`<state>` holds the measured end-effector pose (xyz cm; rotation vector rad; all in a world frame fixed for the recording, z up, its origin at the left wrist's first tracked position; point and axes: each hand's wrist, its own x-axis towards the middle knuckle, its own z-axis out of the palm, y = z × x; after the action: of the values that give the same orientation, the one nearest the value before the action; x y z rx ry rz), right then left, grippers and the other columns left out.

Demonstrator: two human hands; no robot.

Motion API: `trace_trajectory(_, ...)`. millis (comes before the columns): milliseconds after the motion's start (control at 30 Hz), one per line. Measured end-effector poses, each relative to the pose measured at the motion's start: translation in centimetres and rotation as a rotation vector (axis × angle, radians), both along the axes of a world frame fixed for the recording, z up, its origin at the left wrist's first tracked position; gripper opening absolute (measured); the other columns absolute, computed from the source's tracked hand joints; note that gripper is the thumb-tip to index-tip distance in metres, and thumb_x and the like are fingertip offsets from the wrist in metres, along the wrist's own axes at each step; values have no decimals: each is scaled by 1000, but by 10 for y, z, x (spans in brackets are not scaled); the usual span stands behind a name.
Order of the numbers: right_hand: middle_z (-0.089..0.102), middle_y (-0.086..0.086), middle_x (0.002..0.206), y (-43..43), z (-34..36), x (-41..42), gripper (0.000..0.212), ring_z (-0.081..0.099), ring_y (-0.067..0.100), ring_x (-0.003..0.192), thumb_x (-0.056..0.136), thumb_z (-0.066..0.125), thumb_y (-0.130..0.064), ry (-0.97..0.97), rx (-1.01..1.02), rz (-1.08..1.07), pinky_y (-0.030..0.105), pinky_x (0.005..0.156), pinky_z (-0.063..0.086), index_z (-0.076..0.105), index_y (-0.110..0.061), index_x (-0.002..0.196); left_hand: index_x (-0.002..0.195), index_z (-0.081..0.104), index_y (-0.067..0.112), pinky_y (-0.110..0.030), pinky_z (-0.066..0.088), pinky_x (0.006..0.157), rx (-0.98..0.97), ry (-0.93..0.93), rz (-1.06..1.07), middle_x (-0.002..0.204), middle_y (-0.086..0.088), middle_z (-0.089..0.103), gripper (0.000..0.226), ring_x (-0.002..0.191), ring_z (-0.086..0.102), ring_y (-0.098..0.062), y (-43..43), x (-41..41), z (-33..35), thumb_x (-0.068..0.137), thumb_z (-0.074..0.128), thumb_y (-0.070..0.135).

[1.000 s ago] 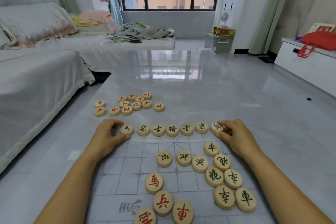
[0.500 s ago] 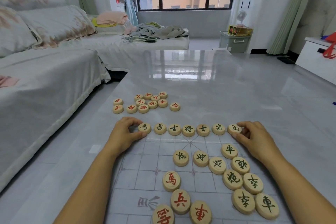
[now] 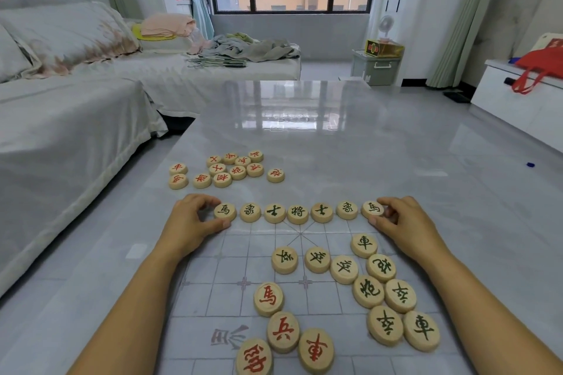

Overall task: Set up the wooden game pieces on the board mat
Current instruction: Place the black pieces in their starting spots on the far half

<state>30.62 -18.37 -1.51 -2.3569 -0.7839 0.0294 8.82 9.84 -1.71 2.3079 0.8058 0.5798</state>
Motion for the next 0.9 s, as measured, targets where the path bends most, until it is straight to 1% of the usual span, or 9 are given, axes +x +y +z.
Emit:
trace_trajectory(133, 46, 3, 99, 0, 0, 0, 47, 46, 14, 86, 84, 64, -27, 15, 3, 7, 23, 76, 33, 52, -10, 127, 115, 58, 15, -29, 39, 90, -25, -14, -3, 110, 1, 52, 51, 109, 48, -19, 0, 0, 0, 69, 78, 24)
trace_trajectory(233, 50, 5, 100, -3, 9, 1, 56, 48, 15, 86, 83, 65, -28, 137, 39, 19, 25, 75, 35, 44, -11, 133, 123, 51, 14, -28, 37, 91, -145, -100, 19, 114, 1, 53, 57, 108, 48, -17, -3, 0, 2, 72, 75, 25)
trace_trajectory(300, 53, 6, 100, -6, 23, 2, 57, 50, 17, 85, 82, 66, -29, 227, 73, -5, 27, 69, 38, 42, -14, 132, 125, 48, 14, -30, 37, 90, -195, -169, 32, 114, -1, 54, 55, 108, 50, -19, -3, -1, 4, 77, 70, 26)
trace_trajectory(433, 55, 4, 96, -17, 63, -4, 34, 52, 19, 83, 83, 65, -30, 127, -4, -22, 29, 68, 39, 54, -14, 111, 125, 45, 15, -30, 37, 87, -253, -307, 113, 113, -4, 54, 49, 106, 51, -19, -3, -1, 10, 82, 64, 29)
trace_trajectory(500, 53, -3, 86, -21, 78, -11, 22, 50, 13, 77, 84, 64, -32, 124, -94, 32, 26, 62, 39, 56, -17, 98, 126, 45, 12, -29, 36, 87, -225, -354, 154, 111, -1, 51, 47, 104, 49, -17, -8, 0, 15, 85, 60, 30)
trace_trajectory(567, 54, -5, 84, -22, 82, -18, 19, 50, 11, 75, 84, 64, -34, 132, -213, 83, 24, 60, 39, 57, -18, 93, 127, 43, 11, -29, 36, 86, -172, -369, 160, 110, 0, 49, 47, 101, 47, -16, -12, 2, 17, 87, 57, 30)
trace_trajectory(667, 57, -4, 88, -15, 77, -28, 26, 55, 15, 82, 80, 66, -39, 145, -350, 134, 27, 67, 43, 58, -19, 93, 126, 43, 11, -27, 37, 81, -130, -378, 138, 111, -3, 52, 48, 99, 49, -16, -15, 3, 18, 86, 59, 31)
trace_trajectory(767, 56, -5, 90, -3, 66, -38, 36, 56, 16, 88, 75, 68, -46, 152, -452, 171, 31, 75, 45, 55, -22, 98, 125, 44, 12, -19, 39, 69, -77, -359, 112, 110, -4, 53, 50, 99, 51, -18, -18, 5, 23, 82, 64, 29)
trace_trajectory(900, 60, 0, 94, 6, 54, -44, 35, 57, 19, 87, 76, 65, -46, 66, -550, 194, 32, 71, 45, 55, -17, 95, 119, 49, 17, -20, 40, 64, 99, -279, -5, 99, -1, 54, 47, 85, 52, -18, -42, 14, 47, 78, 69, 27)
